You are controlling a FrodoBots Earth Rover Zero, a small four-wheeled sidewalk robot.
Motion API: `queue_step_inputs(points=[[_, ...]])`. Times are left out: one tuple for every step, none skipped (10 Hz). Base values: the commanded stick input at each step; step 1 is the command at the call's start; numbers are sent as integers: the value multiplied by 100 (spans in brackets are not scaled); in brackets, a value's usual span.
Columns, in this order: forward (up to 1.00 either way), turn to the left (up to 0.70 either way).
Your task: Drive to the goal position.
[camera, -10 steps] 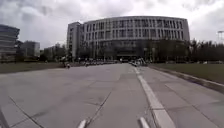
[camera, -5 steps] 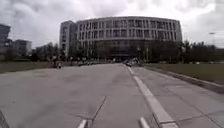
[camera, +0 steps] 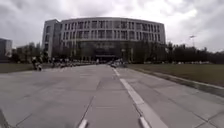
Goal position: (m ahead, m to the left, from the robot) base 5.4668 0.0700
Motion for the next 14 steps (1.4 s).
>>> queue_step_inputs(points=[[70, 0], [70, 0], [70, 0], [70, 0], [70, 0], [70, 0], [70, 2], [70, 5], [70, 8], [70, 7], [70, 7], [70, 6], [70, 5], [70, 5]])
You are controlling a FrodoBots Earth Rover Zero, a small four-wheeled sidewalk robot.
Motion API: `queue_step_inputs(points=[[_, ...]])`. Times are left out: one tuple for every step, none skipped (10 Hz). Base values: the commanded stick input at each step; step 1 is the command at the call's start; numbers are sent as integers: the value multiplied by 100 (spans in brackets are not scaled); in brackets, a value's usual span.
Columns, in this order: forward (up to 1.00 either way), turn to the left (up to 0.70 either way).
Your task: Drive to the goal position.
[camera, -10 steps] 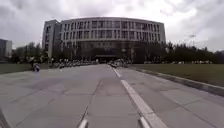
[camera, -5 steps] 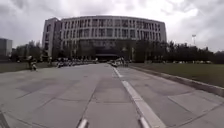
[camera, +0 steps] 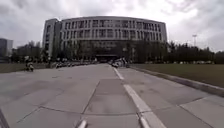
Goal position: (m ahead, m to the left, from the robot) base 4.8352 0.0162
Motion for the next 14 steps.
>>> queue_step_inputs(points=[[70, 4], [70, 3], [70, 3], [70, 2], [70, 1], [70, 1], [70, 0], [70, 0], [70, 0], [70, 0], [70, 0], [70, 0], [70, 0], [70, 0]])
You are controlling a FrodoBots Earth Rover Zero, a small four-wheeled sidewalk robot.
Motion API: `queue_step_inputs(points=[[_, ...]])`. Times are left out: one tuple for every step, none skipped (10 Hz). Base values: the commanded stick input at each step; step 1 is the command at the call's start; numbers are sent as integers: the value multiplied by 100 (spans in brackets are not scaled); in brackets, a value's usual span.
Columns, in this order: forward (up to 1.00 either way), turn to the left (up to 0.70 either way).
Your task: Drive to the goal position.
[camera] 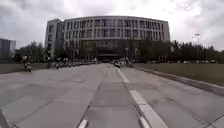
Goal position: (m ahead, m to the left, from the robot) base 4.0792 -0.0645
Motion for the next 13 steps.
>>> queue_step_inputs(points=[[70, 0], [70, 0], [70, 0], [70, 15], [70, 35], [70, 35], [70, 25], [70, 0], [70, 0], [70, 0], [70, 0], [70, 0], [70, 0]])
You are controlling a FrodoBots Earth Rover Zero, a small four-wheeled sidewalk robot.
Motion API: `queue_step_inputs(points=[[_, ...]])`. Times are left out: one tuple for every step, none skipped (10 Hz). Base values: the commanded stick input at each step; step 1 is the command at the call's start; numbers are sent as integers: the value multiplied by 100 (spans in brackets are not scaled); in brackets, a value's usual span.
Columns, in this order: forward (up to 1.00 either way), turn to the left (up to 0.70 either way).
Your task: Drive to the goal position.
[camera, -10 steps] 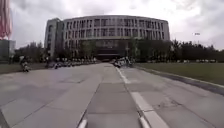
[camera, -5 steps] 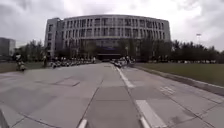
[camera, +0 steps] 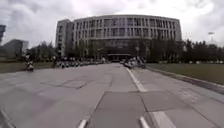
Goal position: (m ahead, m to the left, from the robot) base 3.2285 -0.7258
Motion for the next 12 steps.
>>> queue_step_inputs(points=[[70, 0], [70, 0], [70, 0], [70, 0], [70, 0], [70, 0], [70, 0], [70, 0], [70, 0], [70, 0], [70, 0], [70, 0]])
